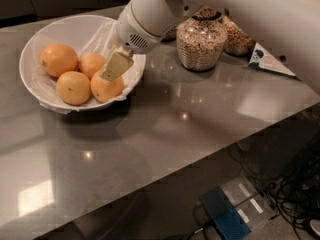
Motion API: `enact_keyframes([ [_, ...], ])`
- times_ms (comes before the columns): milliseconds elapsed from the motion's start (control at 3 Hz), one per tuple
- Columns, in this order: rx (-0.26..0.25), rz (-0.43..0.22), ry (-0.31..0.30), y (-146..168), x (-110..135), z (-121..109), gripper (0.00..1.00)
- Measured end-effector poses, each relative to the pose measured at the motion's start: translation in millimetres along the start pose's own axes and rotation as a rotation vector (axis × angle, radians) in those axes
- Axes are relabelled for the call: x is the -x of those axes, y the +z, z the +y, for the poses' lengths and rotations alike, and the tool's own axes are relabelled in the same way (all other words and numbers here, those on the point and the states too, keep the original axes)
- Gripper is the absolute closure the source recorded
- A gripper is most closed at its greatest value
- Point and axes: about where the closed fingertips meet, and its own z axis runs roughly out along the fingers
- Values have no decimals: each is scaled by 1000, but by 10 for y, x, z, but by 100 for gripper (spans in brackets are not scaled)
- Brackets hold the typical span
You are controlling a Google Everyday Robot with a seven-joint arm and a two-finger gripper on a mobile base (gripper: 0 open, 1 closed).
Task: Pick orange from white bowl
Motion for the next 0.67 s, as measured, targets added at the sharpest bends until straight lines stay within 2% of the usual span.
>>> enact_keyframes([
  [333, 5, 0, 8, 36, -18, 7, 42],
  [667, 15, 27, 38, 245, -98, 0, 33],
])
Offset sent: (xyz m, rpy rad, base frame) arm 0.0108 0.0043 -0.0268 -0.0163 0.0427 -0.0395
